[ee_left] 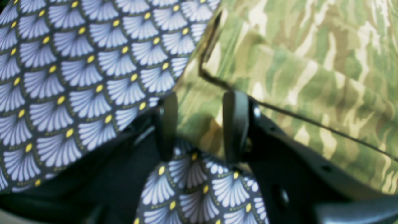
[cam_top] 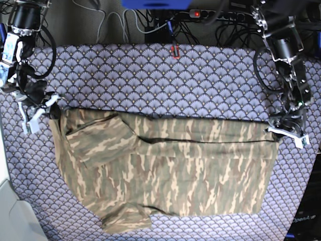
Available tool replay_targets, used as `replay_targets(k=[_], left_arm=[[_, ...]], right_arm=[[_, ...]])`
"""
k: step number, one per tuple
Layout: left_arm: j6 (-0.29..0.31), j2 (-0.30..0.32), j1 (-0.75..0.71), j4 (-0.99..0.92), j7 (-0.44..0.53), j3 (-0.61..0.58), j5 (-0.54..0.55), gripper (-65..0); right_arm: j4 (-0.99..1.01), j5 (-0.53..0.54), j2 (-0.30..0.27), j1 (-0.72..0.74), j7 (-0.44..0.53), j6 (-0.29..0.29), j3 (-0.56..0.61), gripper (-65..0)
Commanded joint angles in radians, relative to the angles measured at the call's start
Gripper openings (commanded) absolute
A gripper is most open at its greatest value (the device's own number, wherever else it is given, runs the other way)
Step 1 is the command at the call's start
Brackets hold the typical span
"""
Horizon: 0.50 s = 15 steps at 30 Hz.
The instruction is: Fold the T-shirt properly
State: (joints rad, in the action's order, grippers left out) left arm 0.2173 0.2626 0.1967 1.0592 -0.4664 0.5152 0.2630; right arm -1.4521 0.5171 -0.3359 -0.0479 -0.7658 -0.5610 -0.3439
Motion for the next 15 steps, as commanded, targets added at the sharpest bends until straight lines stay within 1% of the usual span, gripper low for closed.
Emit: replay_targets(k=[1, 4, 7, 8, 10, 15], left_arm=[[0.004, 0.017, 0.02, 0.016, 0.024, 0.003, 0.005, -41.1], [-0.005, 0.016, 0.02, 0.016, 0.024, 0.004, 0.005, -41.1], [-0.12, 0.016, 0.022, 0.016, 0.024, 0.004, 0.005, -41.1], [-0.144, 0.016, 0.024, 0.016, 0.024, 0.003, 0.005, -41.1], [-0.155, 0.017, 0.024, 0.016, 0.024, -0.005, 0.005, -41.1], [-0.155, 0.019, 0.027, 0.016, 0.024, -0.007, 0.005, -41.1]], right_arm=[[-0.016, 0.016, -0.018, 0.012, 0.019, -0.006, -0.004, -65.0], [-0.016, 0.016, -0.018, 0.012, 0.019, -0.006, -0.004, -65.0], [-0.016, 0.016, -0.018, 0.012, 0.019, -0.006, -0.004, -65.0], [-0.016, 0.016, -0.018, 0.012, 0.019, -0.006, -0.004, -65.0], [-0.016, 0.016, -0.018, 0.012, 0.019, -0.006, -0.004, -65.0], [-0.016, 0.016, -0.018, 0.012, 0.019, -0.006, -0.004, -65.0]])
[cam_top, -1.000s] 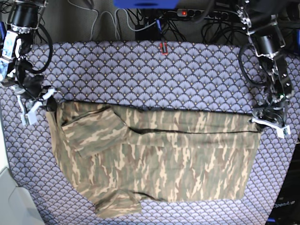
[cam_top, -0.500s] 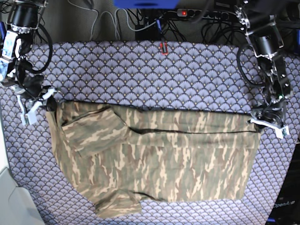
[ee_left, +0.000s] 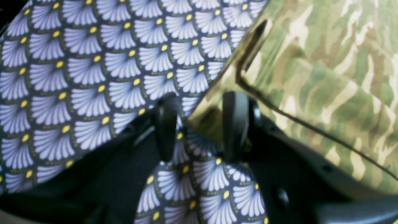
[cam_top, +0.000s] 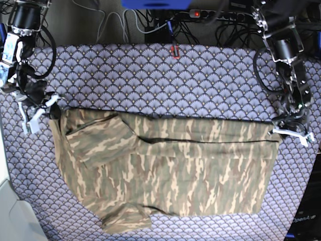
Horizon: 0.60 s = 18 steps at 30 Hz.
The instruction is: Fold the T-shirt properly
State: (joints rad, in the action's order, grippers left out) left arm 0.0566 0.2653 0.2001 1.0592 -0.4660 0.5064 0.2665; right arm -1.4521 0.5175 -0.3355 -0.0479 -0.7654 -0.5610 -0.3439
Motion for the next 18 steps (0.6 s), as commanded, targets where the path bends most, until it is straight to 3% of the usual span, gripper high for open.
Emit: replay_targets(k=[1, 5, 12, 18], left_arm=[[0.005, 0.015, 0.023, 0.014, 0.023, 0.002, 0.001, -41.1], [0.005, 0.015, 0.031, -0.044, 0.031, 0.004, 0.001, -41.1], [0.005, 0.016, 0.035, -0.178, 0.154, 0.001, 0.001, -41.1], [0.007, 0.012, 0.037, -0.182, 0.149, 0.001, 0.004, -41.2]], right_arm=[[-0.016, 0.016, -0.018, 0.012, 0.019, -0.006, -0.004, -65.0], [-0.016, 0.016, -0.018, 0.012, 0.019, -0.006, -0.004, -65.0], [-0.016, 0.016, -0.018, 0.012, 0.019, -0.006, -0.004, -65.0], [-0.016, 0.016, -0.018, 0.012, 0.019, -0.006, -0.004, -65.0]])
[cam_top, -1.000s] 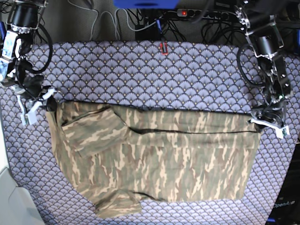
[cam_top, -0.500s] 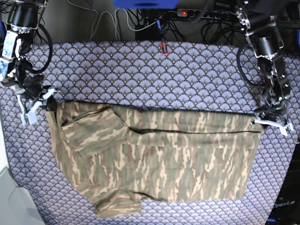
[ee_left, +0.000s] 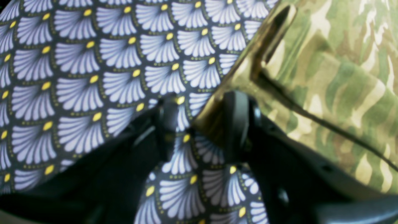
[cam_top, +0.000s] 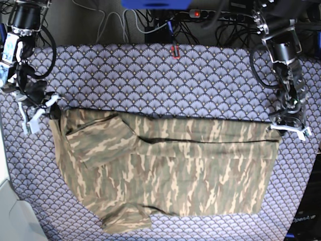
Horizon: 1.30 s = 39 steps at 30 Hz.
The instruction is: Fold the T-shirt properly
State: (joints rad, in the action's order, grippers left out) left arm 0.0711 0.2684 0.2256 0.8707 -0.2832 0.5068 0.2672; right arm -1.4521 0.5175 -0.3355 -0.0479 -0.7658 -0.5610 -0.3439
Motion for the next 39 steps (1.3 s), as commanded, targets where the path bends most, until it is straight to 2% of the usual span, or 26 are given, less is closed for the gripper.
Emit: replay_targets(k=[1, 3, 8, 12, 16, 19, 26, 33, 39], left_arm=[[-0.007, 0.009, 0.011, 0.006, -0.035, 0.0, 0.007, -41.2], [-0.007, 0.009, 0.011, 0.005, -0.035, 0.0, 0.008, -43.2], [-0.007, 0.012, 0.011, -0.005, -0.035, -0.073, 0.01, -65.0], [-0.007, 0.01, 0.007, 0.014, -0.038, -0.096, 0.011, -63.9], [-0.007, 0.015, 0.004, 0.071, -0.123, -0.089, 0.011, -64.1], [-0.007, 0.015, -0.033, 0.167, -0.175, -0.087, 0.011, -64.1], [-0.007, 0.015, -0.128, 0.359, -0.268, -0.083, 0.011, -64.1], [-0.007, 0.019, -0.222, 0.451, -0.281, 0.016, 0.011, -64.1], [-0.007, 0.056, -0.26, 0.494, -0.317, 0.046, 0.011, -64.1]], right_arm=[[-0.016, 0.016, -0.018, 0.012, 0.019, -0.006, -0.004, -65.0], [-0.016, 0.016, -0.018, 0.012, 0.019, -0.006, -0.004, -65.0], [-0.016, 0.016, -0.018, 0.012, 0.019, -0.006, -0.004, -65.0], [-0.02, 0.016, -0.02, 0.012, 0.019, -0.006, -0.004, -65.0], [-0.022, 0.019, -0.023, -0.002, 0.019, -0.008, -0.005, -65.0], [-0.035, 0.022, -0.021, -0.02, 0.019, -0.043, -0.011, -65.0], [-0.181, 0.022, -0.018, -0.117, 0.019, -0.044, -0.013, -65.0], [-0.259, 0.022, -0.017, -0.206, 0.022, -0.044, -0.014, -65.0], [-0.316, 0.022, -0.017, -0.267, 0.029, -0.046, -0.021, -65.0]])
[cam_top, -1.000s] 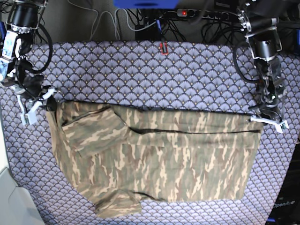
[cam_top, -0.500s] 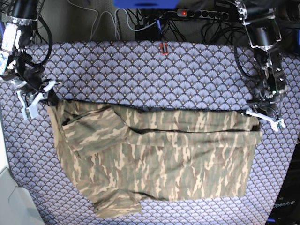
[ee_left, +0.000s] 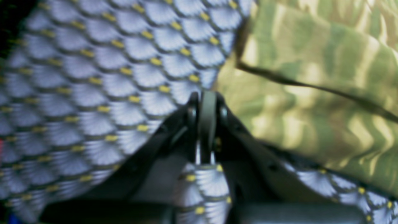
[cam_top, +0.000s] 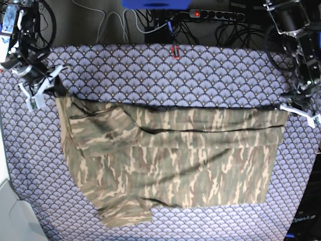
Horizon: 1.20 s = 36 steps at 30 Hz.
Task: Fold the T-shirt properly
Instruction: 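Open both grippers and lift them off the shirt edge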
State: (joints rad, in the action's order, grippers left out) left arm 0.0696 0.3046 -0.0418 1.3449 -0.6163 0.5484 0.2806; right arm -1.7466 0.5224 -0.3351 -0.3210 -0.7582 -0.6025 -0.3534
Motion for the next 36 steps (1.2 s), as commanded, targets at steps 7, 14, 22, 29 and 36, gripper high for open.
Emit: replay_targets(k=[7, 14, 22, 29, 36], left_arm=[[-0.006, 0.038, -0.042, 0.13, -0.061, 0.039, -0.002, -64.1], [-0.006, 0.064, -0.102, 0.215, -0.093, 0.04, -0.004, -64.1], [-0.006, 0.064, -0.143, 0.239, -0.084, 0.042, -0.004, -64.2], [-0.006, 0.026, -0.1, 0.232, -0.089, 0.042, 0.033, -59.9], [-0.006, 0.02, -0.077, 0.238, -0.084, 0.037, 0.082, -37.7]], right_arm=[[-0.094, 0.017, -0.003, -0.059, 0.021, -0.014, -0.065, -65.0], [-0.095, 0.012, 0.02, -0.102, 0.013, -0.096, -0.166, -65.0], [-0.095, 0.012, 0.023, -0.129, 0.019, -0.096, -0.186, -65.0], [-0.094, 0.012, 0.024, -0.12, 0.012, -0.096, -0.186, -65.0], [-0.091, 0.011, 0.021, -0.1, 0.01, -0.096, -0.186, -54.4]])
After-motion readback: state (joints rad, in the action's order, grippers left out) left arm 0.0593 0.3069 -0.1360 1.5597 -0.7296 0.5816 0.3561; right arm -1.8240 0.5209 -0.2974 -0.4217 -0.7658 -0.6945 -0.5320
